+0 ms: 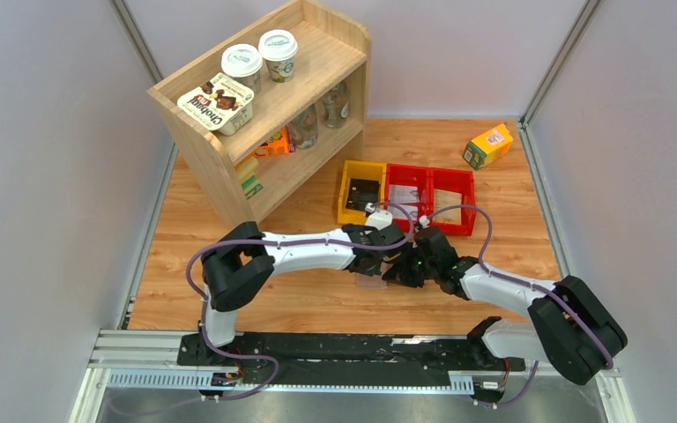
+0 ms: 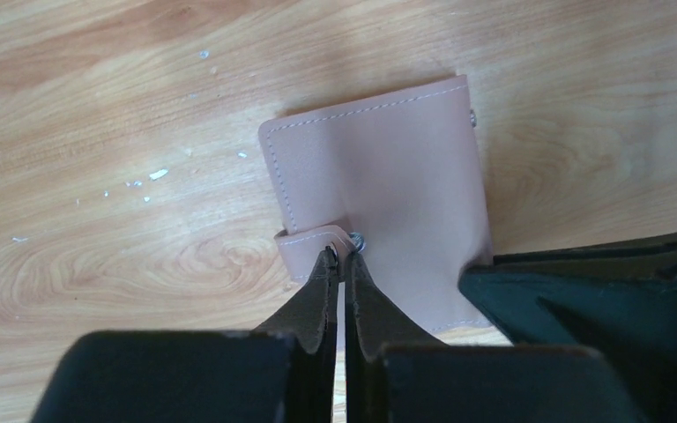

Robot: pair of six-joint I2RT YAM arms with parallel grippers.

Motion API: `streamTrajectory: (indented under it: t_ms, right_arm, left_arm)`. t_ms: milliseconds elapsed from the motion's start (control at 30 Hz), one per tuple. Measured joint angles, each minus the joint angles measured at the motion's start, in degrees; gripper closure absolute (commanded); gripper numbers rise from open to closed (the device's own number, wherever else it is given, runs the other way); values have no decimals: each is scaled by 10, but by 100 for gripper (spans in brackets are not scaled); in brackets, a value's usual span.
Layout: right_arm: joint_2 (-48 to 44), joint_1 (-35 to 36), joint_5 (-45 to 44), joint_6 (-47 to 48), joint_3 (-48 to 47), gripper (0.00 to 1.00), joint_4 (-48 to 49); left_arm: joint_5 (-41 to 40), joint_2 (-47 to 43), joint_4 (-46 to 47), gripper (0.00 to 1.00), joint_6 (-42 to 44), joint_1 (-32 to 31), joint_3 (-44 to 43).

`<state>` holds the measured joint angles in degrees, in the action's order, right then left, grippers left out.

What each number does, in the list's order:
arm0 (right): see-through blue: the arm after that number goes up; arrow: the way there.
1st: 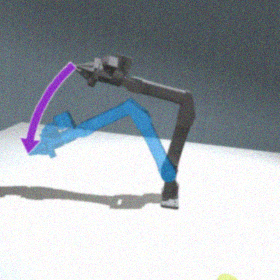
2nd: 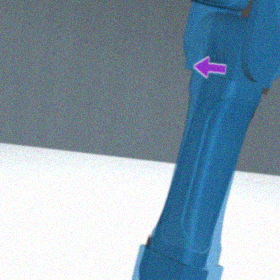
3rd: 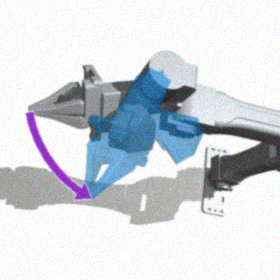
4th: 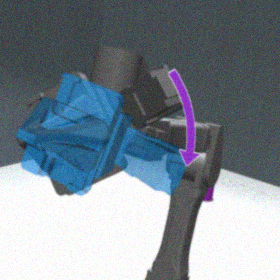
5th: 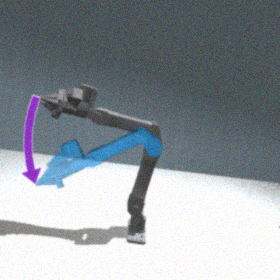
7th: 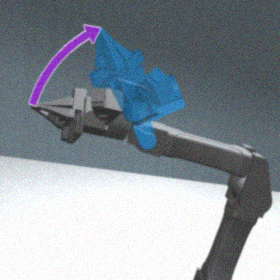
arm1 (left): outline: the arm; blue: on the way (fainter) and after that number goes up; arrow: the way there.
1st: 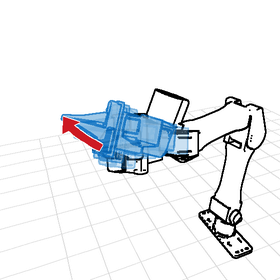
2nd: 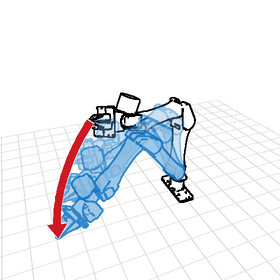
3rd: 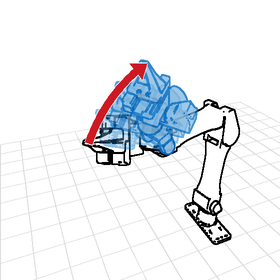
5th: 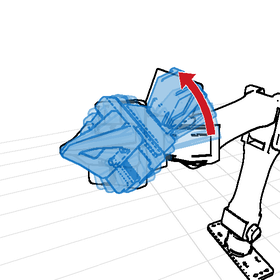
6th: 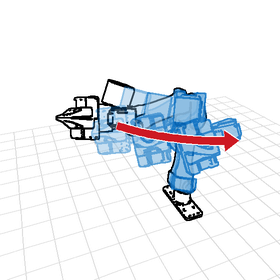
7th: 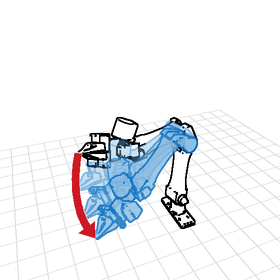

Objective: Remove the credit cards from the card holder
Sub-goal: Open the card holder at the center of the board.

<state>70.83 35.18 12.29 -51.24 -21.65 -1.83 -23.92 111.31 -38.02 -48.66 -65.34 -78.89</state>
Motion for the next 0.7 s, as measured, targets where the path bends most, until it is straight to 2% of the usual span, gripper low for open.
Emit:
streamTrajectory:
  t_ms: [300,400,467,500,533,600,667,700]
  right_arm:
    - [-2,1,-2,0,0,100,0]
    - [-5,3,-7,0,0,92,-3]
    - [-9,5,-8,0,0,77,-9]
    - [-12,8,-9,2,0,67,-14]
    - [-16,9,-12,3,0,49,-22]
    - [-27,14,-21,5,-2,29,-45]
    - [-46,24,-38,15,-19,1,-67]
    - [-52,33,-49,19,-28,0,-80]
  left_arm:
    - [6,-128,104,100,-27,14,163]
    - [12,-184,133,100,-54,25,230]
    - [18,-205,153,100,-71,29,259]
    - [22,-210,161,100,-79,30,270]
    - [26,-213,171,100,-88,30,281]
    - [32,-214,181,100,-100,30,295]
    - [38,-214,192,100,-112,30,309]
    - [41,-214,197,100,-118,30,314]
